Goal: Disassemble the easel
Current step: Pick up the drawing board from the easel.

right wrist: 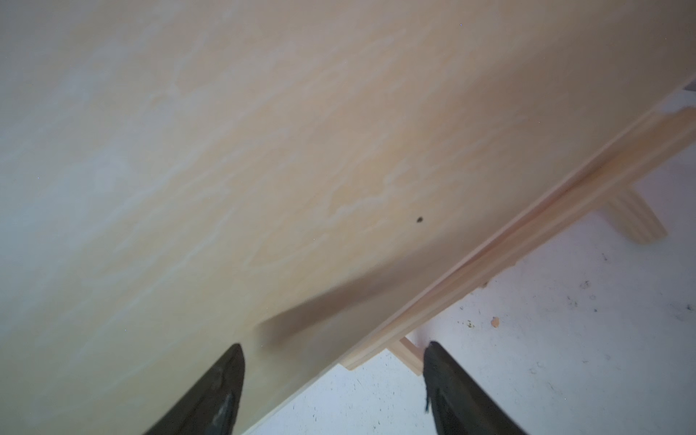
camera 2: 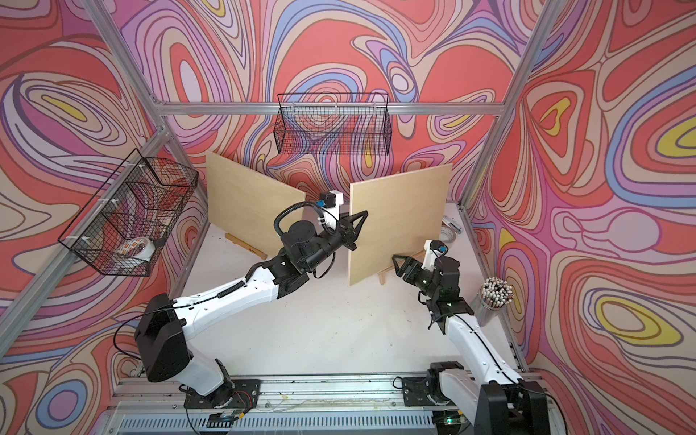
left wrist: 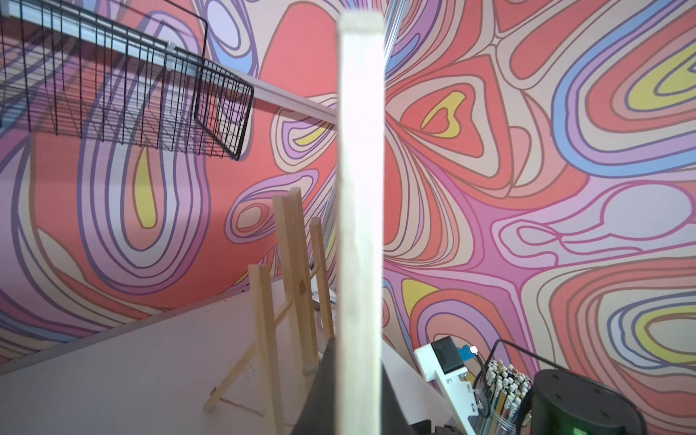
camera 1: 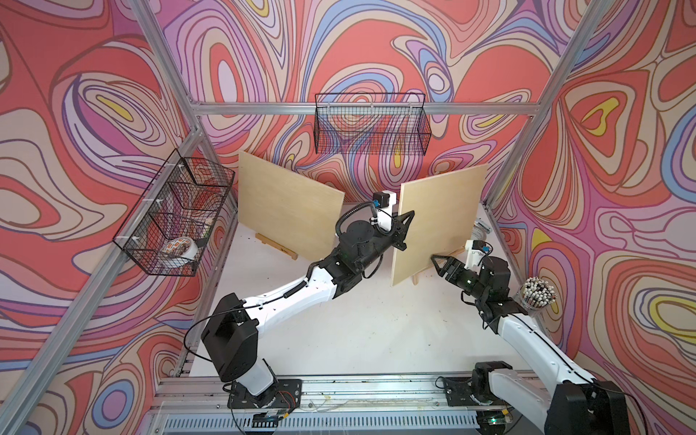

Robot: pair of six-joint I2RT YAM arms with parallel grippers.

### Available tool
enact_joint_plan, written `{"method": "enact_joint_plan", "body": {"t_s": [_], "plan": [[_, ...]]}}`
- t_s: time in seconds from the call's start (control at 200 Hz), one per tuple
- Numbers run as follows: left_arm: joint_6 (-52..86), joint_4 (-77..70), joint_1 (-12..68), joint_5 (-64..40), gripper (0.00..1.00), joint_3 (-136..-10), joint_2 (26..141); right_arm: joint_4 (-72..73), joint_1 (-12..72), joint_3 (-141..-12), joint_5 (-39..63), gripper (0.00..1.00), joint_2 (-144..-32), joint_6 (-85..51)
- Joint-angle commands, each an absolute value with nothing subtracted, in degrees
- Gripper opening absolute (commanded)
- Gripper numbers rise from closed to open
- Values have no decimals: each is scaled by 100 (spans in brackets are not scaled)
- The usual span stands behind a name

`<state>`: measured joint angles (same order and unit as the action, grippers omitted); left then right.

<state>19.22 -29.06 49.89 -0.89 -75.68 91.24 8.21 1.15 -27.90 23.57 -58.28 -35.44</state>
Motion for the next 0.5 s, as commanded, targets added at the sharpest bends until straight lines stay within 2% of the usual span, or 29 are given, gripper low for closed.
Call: {"method": "enact_joint_plan", "body": {"t_s": [0.0, 0.496], "plan": [[1881, -4009, 5028, -327, 0, -8265, 8865, 936, 104, -2760, 2413, 76, -5893, -3469], [1610, -3374, 5032, -541, 0, -9592, 9125, 888, 97, -2788, 2391, 76, -5867, -3401]]}}
